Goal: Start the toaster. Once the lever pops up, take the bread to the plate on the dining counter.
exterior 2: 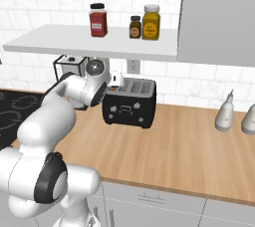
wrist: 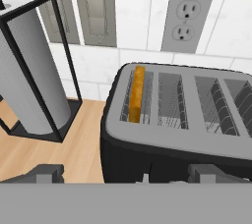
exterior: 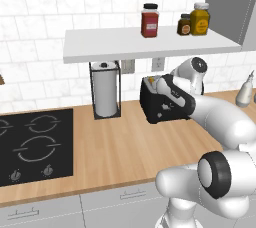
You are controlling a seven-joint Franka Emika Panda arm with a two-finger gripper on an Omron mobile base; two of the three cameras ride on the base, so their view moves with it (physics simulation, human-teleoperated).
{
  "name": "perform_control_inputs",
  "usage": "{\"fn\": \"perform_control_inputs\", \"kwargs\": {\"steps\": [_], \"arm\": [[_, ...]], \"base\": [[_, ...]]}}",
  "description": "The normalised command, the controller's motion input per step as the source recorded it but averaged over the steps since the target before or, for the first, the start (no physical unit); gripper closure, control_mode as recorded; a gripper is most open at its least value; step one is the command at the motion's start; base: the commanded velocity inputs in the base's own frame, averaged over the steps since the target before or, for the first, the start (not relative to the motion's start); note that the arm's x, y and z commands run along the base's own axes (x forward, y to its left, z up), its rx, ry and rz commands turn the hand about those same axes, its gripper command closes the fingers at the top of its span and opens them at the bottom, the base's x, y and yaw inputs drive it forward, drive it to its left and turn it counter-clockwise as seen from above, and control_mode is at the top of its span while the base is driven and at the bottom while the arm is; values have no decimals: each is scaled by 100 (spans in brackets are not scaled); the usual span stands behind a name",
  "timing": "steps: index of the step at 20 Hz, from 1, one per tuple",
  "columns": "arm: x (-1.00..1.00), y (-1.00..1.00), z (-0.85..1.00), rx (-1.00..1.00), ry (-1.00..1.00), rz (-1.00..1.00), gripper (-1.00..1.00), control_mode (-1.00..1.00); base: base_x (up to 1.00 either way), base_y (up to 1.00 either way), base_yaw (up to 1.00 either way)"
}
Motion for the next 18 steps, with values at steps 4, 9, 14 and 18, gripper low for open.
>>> {"fn": "perform_control_inputs", "kwargs": {"steps": [4, 9, 14, 18], "arm": [[0, 0, 0, 0, 0, 0, -100, -100], [0, 0, 0, 0, 0, 0, -100, -100], [0, 0, 0, 0, 0, 0, -100, -100], [0, 0, 0, 0, 0, 0, -100, -100]], "base": [[0, 0, 0], [0, 0, 0], [0, 0, 0], [0, 0, 0]]}}
